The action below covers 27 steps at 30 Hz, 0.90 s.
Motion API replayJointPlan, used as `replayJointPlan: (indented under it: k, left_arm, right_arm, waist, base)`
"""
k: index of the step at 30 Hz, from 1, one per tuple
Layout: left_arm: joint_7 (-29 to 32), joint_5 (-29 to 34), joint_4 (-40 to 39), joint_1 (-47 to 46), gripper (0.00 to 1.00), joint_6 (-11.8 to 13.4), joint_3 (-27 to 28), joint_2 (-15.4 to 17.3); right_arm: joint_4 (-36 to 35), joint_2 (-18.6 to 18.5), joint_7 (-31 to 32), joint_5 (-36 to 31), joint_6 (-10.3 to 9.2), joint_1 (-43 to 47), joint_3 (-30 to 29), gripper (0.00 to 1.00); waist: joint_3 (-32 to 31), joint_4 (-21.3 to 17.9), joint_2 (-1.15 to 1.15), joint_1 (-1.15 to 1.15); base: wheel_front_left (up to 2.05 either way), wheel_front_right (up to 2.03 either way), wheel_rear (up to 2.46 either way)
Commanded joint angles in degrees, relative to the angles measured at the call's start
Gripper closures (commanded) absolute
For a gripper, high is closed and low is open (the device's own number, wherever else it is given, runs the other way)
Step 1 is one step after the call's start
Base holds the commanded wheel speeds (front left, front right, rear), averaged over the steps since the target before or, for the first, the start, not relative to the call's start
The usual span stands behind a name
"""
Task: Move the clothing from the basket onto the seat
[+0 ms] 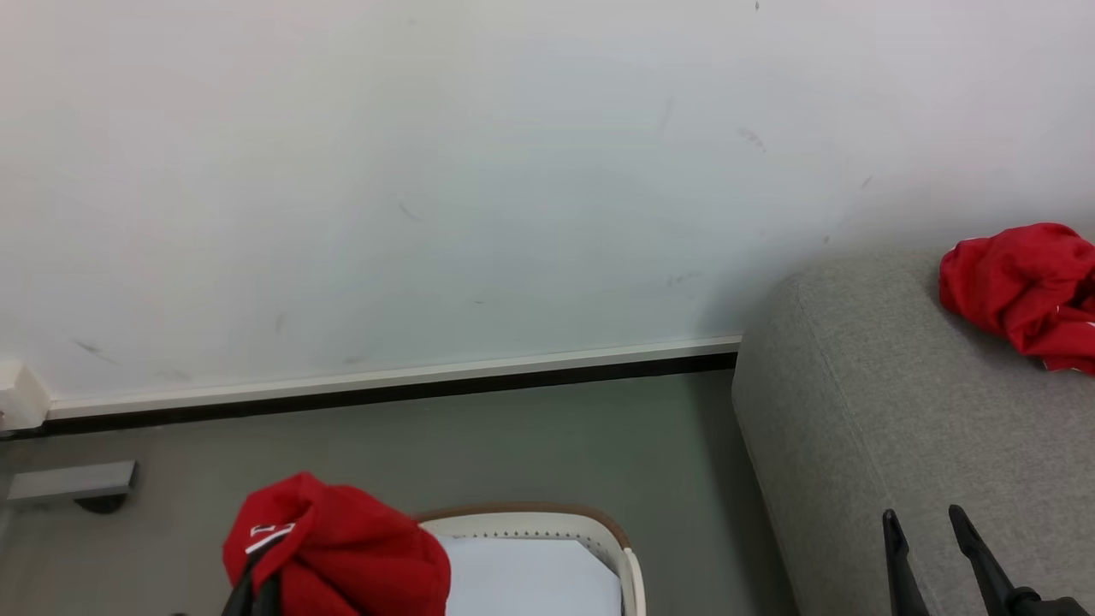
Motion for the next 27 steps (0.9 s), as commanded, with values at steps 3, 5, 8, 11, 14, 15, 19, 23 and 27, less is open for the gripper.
replayJointPlan:
  k: [3, 5, 8, 11, 14, 15, 19, 23, 27]
  left_arm:
    - [0.5, 0.4, -1.0, 0.2, 1.0, -0.1, -0.1, 0.8]
    - [0.9, 0.7, -1.6, -0.5, 1.0, -0.4, -0.6, 1.2]
    - [1.8, 1.1, -3.1, -2.2, 1.0, -1.3, -1.7, 1.9]
    - [3.3, 2.0, -4.6, -4.2, 1.0, -2.4, -3.4, 2.5]
    - [4.7, 2.4, -6.1, -6.5, 1.0, -3.4, -5.3, 2.4]
    - [5.1, 2.5, -6.5, -7.2, 1.0, -3.7, -5.9, 2.4]
    - [6.9, 2.9, -7.2, -10.3, 1.0, -5.2, -9.0, 1.7]
    - [8.0, 3.6, -6.5, -13.4, 1.0, -7.0, -12.9, 0.3]
    - [8.7, 4.3, -5.6, -16.7, 1.0, -9.2, -17.2, -1.6]
  right_arm:
    - [0.1, -0.4, 0.0, 0.4, -0.13, -0.9, 1.1, 0.0]
    - [-0.2, -0.9, 0.0, 0.7, -0.13, -1.6, 2.3, 0.0]
    - [-0.6, -1.8, 0.0, 2.1, -0.13, -3.0, 6.6, 0.0]
    - [-1.2, -4.0, 0.0, 4.2, -0.13, -5.6, 12.4, 0.0]
    - [-1.8, -6.1, 0.1, 6.9, -0.13, -8.6, 19.9, 0.0]
    - [-2.1, -7.0, 0.3, 8.0, -0.13, -9.9, 22.6, 0.0]
    - [-3.5, -9.4, 1.6, 11.7, -0.13, -15.4, 32.8, 0.0]
    - [-4.5, -10.8, 2.5, 14.5, -0.13, -20.2, 40.0, 0.0]
    - [-4.0, -11.8, 2.9, 15.9, -0.14, -24.0, 44.2, 0.0]
  waist:
    - [0.0, -0.3, -0.01, 0.0]
    - [0.1, -0.4, -0.01, 0.0]
    - [0.2, -0.7, -0.01, 0.0]
    - [0.3, -0.9, -0.01, 0.0]
    - [0.4, -1.0, -0.01, 0.0]
    - [0.5, -1.1, -0.01, 0.0]
    - [0.8, -1.4, -0.01, 0.0]
    - [1.2, -1.3, -0.01, 0.0]
    - [1.5, -1.1, -0.01, 0.0]
  base:
    - [0.0, 0.0, 0.0]
    - [0.0, 0.0, 0.0]
    - [0.0, 0.0, 0.0]
    - [0.0, 0.0, 0.0]
    - [0.0, 0.0, 0.0]
    - [0.0, 0.0, 0.0]
    - [0.0, 0.0, 0.0]
    - [0.0, 0.0, 0.0]
    - [0.0, 0.0, 0.0]
